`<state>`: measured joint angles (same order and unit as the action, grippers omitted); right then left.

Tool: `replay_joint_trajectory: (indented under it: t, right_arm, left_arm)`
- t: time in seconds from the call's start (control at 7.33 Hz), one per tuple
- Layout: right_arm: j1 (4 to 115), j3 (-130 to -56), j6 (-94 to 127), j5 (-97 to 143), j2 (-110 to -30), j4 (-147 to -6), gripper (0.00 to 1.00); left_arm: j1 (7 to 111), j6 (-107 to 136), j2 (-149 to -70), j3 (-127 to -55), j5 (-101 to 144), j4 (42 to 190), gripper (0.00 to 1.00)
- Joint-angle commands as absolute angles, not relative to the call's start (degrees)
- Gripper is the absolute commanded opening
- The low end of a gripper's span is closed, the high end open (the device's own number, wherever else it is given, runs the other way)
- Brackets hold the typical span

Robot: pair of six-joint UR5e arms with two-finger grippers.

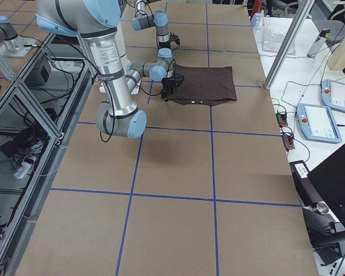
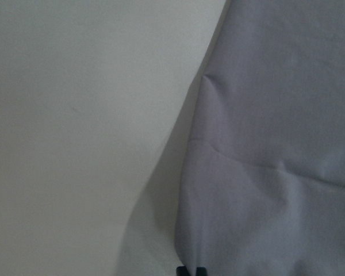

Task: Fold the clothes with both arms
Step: 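Grasp the near edge of the shirt with both grippers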

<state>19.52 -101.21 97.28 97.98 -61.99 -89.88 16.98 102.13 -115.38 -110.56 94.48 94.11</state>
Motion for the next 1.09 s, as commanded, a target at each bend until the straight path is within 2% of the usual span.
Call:
replay_joint_trajectory:
  t: [0.0,0.14,0.41,0.96]
  right_arm:
    - [19.51,-101.16,97.12,98.09,-61.96,-89.91,0.14]
    - [19.51,-101.25,97.03,98.09,-61.96,-89.91,0.07]
    - [19.51,-101.25,97.03,98.09,-61.53,-89.91,0.0]
    - [20.04,-101.25,97.12,98.09,-60.38,-89.56,0.0]
  left_arm:
    - [17.05,102.13,-115.31,-110.57,94.48,94.04,0.0]
    - [17.05,102.13,-115.31,-110.57,94.48,94.04,0.0]
    - [17.14,102.13,-115.31,-110.57,94.48,94.04,0.0]
    - [17.49,102.04,-115.31,-110.48,94.48,94.04,0.0]
